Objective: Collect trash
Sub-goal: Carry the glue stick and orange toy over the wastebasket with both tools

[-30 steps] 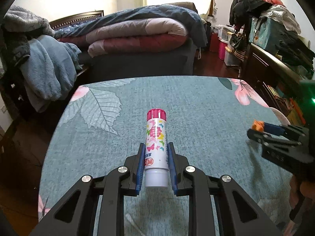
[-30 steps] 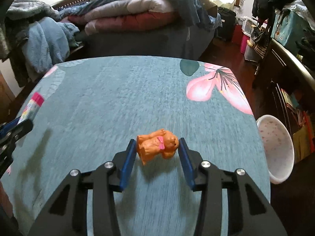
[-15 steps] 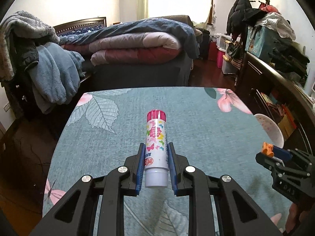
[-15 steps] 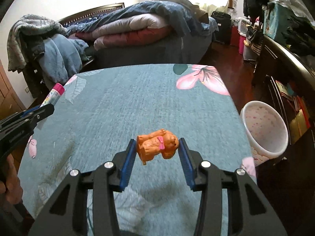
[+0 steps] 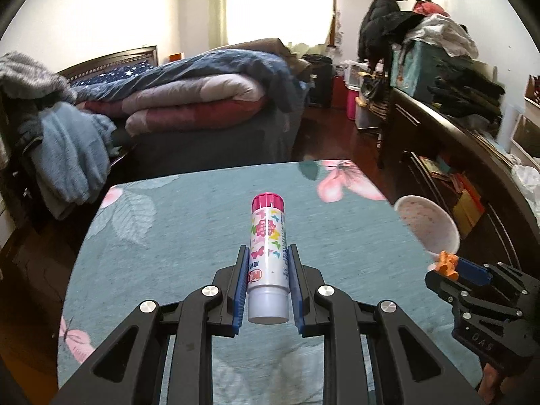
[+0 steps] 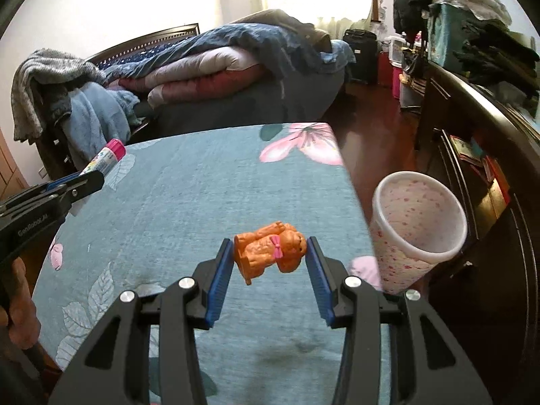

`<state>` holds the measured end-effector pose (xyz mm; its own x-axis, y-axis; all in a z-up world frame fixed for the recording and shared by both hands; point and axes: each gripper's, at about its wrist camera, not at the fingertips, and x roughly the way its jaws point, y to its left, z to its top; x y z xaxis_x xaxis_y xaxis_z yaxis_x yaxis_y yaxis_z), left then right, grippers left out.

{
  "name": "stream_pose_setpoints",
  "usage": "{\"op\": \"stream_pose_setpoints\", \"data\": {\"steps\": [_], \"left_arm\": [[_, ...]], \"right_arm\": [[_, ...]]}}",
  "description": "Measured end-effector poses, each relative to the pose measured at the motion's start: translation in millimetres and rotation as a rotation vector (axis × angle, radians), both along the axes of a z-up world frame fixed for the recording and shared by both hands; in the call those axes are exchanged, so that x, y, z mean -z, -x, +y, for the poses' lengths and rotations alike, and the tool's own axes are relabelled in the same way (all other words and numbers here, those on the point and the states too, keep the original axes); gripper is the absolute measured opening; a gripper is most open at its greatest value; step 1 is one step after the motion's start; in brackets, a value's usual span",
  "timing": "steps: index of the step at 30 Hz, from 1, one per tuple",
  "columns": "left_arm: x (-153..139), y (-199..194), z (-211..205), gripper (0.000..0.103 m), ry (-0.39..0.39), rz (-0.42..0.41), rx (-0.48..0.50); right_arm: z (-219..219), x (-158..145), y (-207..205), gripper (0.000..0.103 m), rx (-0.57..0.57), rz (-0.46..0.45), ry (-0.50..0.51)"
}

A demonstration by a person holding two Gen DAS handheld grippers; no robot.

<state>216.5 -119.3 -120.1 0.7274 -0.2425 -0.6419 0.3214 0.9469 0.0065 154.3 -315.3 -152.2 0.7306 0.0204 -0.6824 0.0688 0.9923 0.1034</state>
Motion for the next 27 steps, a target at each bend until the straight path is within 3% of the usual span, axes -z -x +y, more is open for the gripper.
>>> {"op": "stream_pose_setpoints", "data": {"steps": [18, 27], "left_arm": [[-6.3, -5.3, -131.5, 0.023, -0.008, -0.024, 0.205], [0.2, -24.3, -208.6, 0.023, 0.007, -0.012, 0.324]], "right_arm": [[-105.8, -0.6, 20.9, 0.045, 0.165, -0.053, 0.003], [-175.7, 16.5, 16.7, 0.045, 0.295, -0.046, -0.023]]}}
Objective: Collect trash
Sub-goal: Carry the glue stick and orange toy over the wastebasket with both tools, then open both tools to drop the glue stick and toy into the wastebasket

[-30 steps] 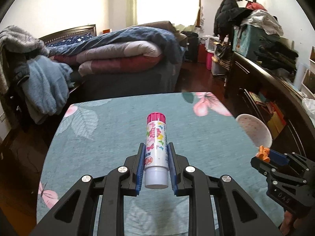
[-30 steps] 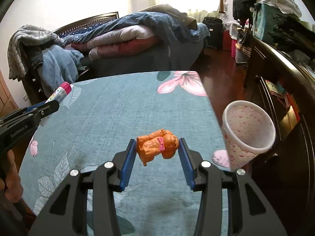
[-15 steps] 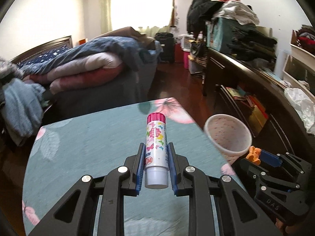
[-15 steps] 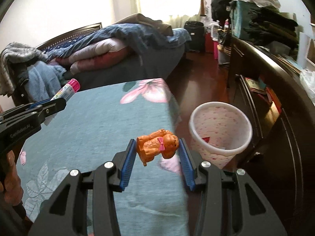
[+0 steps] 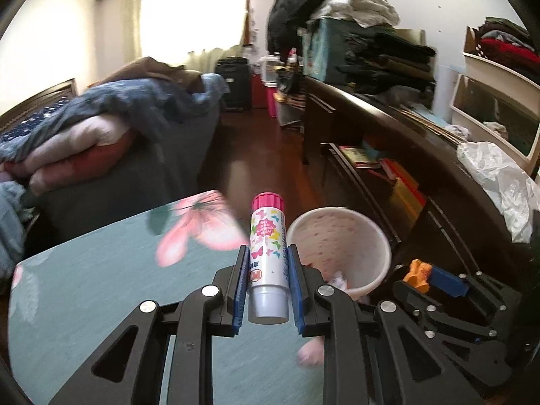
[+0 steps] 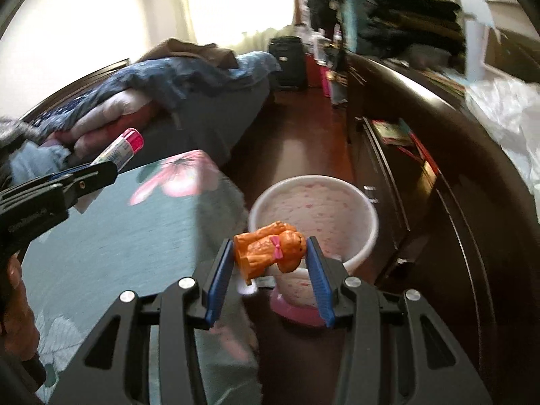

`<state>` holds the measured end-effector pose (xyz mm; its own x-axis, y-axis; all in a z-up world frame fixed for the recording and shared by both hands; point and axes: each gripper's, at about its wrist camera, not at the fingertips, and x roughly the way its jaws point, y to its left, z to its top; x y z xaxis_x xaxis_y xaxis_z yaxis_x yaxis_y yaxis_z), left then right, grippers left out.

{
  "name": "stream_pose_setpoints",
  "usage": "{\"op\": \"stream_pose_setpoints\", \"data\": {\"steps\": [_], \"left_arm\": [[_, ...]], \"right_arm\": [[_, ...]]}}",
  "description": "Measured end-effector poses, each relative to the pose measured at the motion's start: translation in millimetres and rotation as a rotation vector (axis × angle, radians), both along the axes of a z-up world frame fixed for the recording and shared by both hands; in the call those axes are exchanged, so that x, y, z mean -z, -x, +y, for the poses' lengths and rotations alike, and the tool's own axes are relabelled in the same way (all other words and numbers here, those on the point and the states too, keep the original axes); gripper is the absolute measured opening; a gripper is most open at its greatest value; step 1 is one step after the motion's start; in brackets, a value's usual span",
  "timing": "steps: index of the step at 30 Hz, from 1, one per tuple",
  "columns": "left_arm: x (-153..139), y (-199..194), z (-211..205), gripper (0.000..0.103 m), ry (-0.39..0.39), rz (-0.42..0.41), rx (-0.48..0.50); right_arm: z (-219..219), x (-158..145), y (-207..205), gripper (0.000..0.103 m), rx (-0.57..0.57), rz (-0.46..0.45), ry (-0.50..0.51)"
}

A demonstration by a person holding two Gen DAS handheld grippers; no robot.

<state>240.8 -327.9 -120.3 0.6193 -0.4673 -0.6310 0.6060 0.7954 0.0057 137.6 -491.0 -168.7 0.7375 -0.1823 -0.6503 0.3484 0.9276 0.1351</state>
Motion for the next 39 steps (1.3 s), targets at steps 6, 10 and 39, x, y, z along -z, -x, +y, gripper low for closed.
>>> {"op": "stream_pose_setpoints", "data": {"steps": [6, 10, 39], "left_arm": [[12.2, -22.7, -56.0, 0.023, 0.010, 0.043, 0.062], [18.9, -33.9, -89.1, 0.023, 0.000, 0.047, 0.093], [5.8, -46.3, -119.4, 0.089, 0.008, -0.071, 0.008]], "right_arm": [[-48.6, 22.2, -15.6, 0.045, 0.072, 0.014, -0.047], [-73.3, 35.1, -25.9, 0.045, 0.107, 0.013, -0.064], [-90.9, 62.0, -39.1, 0.080, 0.168, 0.005, -0.078]]}}
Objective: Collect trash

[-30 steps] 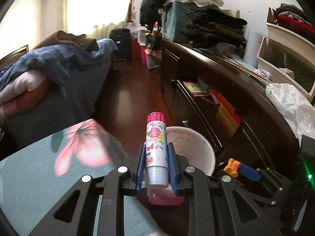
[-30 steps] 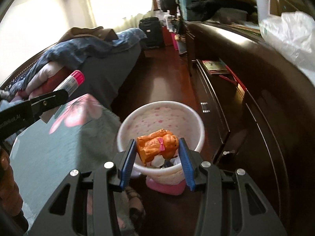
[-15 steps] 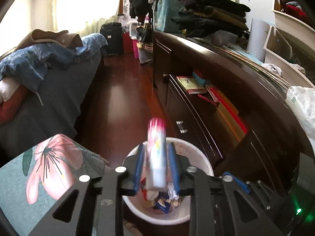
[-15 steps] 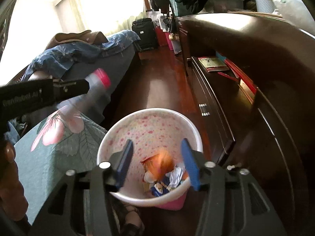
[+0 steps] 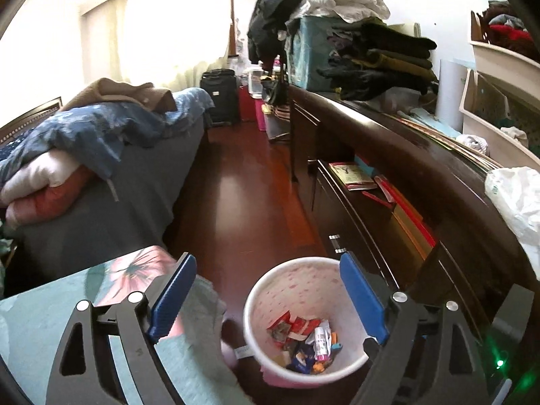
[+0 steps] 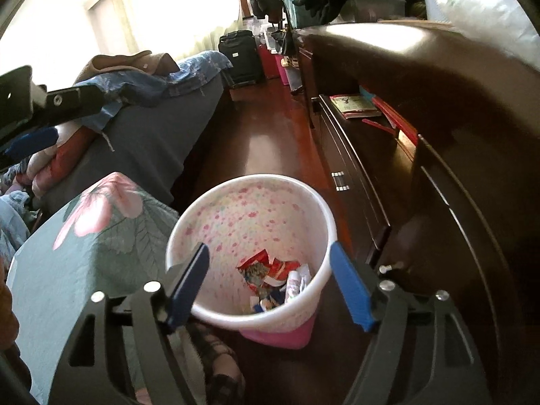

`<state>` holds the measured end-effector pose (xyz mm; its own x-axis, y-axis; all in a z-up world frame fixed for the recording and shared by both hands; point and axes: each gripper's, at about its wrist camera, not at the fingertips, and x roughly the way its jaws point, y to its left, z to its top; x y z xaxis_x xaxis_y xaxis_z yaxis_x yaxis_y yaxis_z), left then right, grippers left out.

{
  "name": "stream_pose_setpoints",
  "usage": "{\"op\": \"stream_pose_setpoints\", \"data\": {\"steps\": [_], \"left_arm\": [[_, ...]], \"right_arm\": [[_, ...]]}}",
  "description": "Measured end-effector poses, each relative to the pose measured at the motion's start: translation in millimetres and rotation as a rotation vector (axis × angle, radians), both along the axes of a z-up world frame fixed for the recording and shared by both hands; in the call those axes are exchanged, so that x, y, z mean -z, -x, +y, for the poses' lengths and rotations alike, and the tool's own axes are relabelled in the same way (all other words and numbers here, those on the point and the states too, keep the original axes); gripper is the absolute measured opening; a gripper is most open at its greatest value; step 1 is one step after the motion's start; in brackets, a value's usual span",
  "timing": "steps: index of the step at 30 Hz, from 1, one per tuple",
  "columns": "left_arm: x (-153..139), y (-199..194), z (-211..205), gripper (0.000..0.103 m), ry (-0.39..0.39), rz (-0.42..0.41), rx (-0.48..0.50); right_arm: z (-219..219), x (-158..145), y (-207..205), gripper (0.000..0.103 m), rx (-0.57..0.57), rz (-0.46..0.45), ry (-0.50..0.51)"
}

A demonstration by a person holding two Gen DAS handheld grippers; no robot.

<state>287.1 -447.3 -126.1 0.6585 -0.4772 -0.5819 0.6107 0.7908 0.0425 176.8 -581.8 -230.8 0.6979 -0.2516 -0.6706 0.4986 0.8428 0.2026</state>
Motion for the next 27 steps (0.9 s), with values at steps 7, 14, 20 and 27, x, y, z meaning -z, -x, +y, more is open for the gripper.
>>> {"op": "stream_pose_setpoints", "data": {"steps": [7, 14, 20, 27], "left_arm": [[-19.5, 34.2, 53.6, 0.097, -0.015, -0.044, -0.057], [-33.2, 70.3, 140.6, 0.099, 0.019, -0.032, -0.179], [-39.6, 99.4, 233.7, 0.099, 0.055, 0.007, -0.342], [-47.0, 145.6, 317.4, 0.099, 0.090, -0.023, -0.519]], "right_arm": [[54.1, -27.4, 26.3, 0.096, -0.034, 0.020, 0.035], [130.9, -48.5, 45.9, 0.099, -0.149, 0.027, 0.048], [199.7, -59.0, 61.0, 0.099, -0.223, 0.052, 0.081], [266.2, -87.6, 90.8, 0.099, -0.249, 0.028, 0.155]]}}
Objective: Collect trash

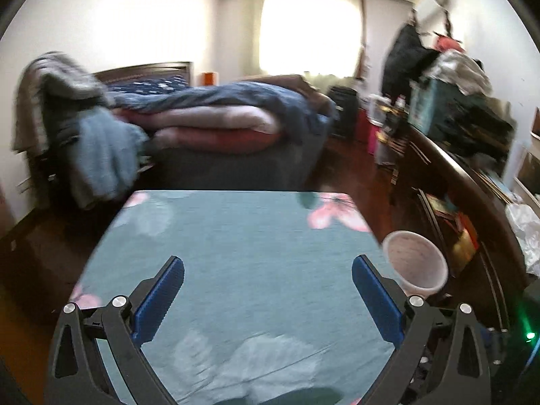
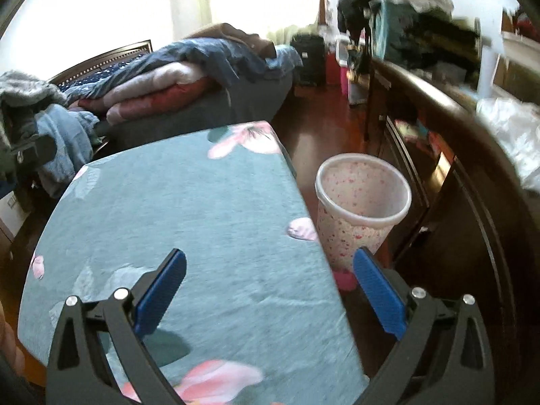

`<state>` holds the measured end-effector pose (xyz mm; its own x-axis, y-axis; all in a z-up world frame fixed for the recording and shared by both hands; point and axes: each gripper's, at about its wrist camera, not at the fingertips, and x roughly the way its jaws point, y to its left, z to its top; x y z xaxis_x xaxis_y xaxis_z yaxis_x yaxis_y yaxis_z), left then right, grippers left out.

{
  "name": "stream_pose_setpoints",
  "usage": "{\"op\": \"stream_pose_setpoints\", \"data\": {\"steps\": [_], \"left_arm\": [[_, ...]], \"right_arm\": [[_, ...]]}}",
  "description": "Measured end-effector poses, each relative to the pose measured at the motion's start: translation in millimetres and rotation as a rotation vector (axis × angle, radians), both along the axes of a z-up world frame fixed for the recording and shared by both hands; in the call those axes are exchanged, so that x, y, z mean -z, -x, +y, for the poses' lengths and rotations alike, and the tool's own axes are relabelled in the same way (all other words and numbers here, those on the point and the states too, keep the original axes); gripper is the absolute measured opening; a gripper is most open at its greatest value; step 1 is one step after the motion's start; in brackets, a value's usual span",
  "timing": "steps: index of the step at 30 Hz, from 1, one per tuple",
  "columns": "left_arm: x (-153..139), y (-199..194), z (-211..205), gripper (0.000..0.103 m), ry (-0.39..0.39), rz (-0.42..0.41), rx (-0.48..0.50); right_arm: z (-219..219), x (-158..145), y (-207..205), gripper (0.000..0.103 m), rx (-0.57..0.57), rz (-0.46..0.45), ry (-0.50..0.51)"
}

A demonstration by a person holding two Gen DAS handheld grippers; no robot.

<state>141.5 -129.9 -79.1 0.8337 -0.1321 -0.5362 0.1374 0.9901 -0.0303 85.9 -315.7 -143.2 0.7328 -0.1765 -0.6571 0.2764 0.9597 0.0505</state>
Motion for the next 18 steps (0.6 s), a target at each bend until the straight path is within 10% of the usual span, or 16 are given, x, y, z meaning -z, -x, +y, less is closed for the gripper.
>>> {"op": "stream_pose_setpoints", "data": {"steps": [18], "left_arm": [[-57.1, 118.4, 112.9, 0.099, 0.055, -0.180, -0.144]], "right_arm": [[100.6, -89.8, 96.6, 0.099, -0.118, -0.230, 0.110]]}}
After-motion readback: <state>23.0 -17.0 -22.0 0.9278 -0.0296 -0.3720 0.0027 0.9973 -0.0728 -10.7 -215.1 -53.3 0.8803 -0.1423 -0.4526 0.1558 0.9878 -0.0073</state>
